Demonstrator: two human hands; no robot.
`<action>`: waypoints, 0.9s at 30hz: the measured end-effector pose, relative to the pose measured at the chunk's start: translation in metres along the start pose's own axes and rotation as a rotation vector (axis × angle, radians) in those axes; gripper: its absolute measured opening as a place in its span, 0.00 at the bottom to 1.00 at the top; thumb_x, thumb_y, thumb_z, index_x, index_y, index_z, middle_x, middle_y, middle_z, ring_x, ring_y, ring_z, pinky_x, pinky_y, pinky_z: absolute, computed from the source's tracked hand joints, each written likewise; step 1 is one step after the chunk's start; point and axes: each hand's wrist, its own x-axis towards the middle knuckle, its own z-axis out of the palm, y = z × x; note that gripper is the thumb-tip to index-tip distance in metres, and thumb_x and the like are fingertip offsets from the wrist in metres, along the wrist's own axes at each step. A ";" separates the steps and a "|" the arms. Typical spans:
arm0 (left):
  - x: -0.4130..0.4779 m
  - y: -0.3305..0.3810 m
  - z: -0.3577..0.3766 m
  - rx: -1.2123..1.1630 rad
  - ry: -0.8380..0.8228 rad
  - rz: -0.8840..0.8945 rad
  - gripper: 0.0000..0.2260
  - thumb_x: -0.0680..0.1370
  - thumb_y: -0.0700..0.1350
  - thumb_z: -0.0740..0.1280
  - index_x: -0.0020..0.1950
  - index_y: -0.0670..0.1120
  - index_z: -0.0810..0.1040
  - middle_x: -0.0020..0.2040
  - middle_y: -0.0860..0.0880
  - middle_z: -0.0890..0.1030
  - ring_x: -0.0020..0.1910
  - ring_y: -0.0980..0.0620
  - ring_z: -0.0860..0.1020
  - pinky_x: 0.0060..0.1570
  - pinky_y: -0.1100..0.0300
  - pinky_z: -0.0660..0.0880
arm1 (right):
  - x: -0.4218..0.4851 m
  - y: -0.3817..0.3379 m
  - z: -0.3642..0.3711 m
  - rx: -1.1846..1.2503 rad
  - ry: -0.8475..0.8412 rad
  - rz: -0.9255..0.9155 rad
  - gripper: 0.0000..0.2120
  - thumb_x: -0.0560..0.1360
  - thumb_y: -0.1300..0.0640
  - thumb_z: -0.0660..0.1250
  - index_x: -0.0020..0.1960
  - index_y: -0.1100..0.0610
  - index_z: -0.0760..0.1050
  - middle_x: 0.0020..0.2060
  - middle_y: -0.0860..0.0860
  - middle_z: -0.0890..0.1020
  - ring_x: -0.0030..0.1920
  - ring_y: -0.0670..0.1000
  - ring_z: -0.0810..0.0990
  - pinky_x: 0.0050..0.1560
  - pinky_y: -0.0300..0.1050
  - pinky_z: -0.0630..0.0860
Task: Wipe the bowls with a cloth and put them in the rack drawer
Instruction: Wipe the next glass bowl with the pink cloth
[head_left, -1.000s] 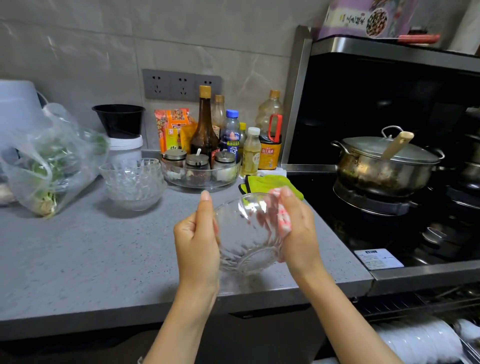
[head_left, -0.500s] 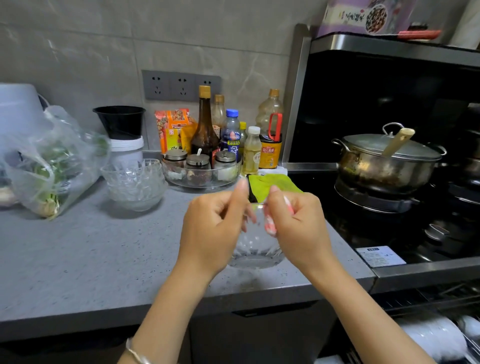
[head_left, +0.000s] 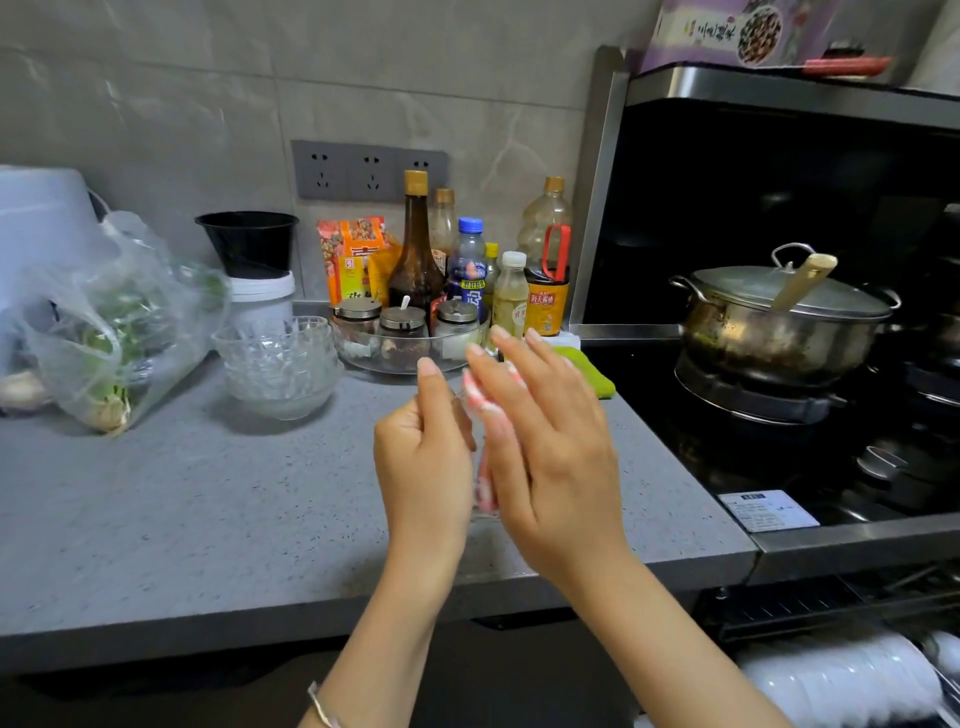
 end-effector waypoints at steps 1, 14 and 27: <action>-0.001 0.002 0.000 0.007 0.004 0.007 0.29 0.82 0.55 0.55 0.21 0.47 0.65 0.20 0.51 0.65 0.21 0.53 0.64 0.24 0.61 0.63 | 0.002 0.004 -0.001 0.082 -0.001 0.047 0.21 0.83 0.51 0.47 0.68 0.55 0.72 0.68 0.50 0.73 0.72 0.50 0.66 0.70 0.55 0.65; -0.008 0.006 -0.006 0.055 -0.006 0.120 0.27 0.78 0.58 0.58 0.22 0.47 0.67 0.18 0.51 0.66 0.21 0.55 0.65 0.25 0.61 0.65 | 0.004 -0.008 0.003 0.094 0.001 0.106 0.20 0.82 0.51 0.49 0.63 0.54 0.76 0.59 0.48 0.79 0.63 0.49 0.74 0.63 0.50 0.70; 0.010 -0.009 -0.033 -0.211 -0.155 -0.049 0.39 0.65 0.64 0.73 0.34 0.27 0.64 0.32 0.31 0.69 0.36 0.42 0.68 0.41 0.51 0.70 | 0.007 0.007 -0.014 0.754 -0.073 0.816 0.31 0.81 0.51 0.56 0.23 0.66 0.64 0.18 0.55 0.68 0.15 0.48 0.61 0.18 0.34 0.55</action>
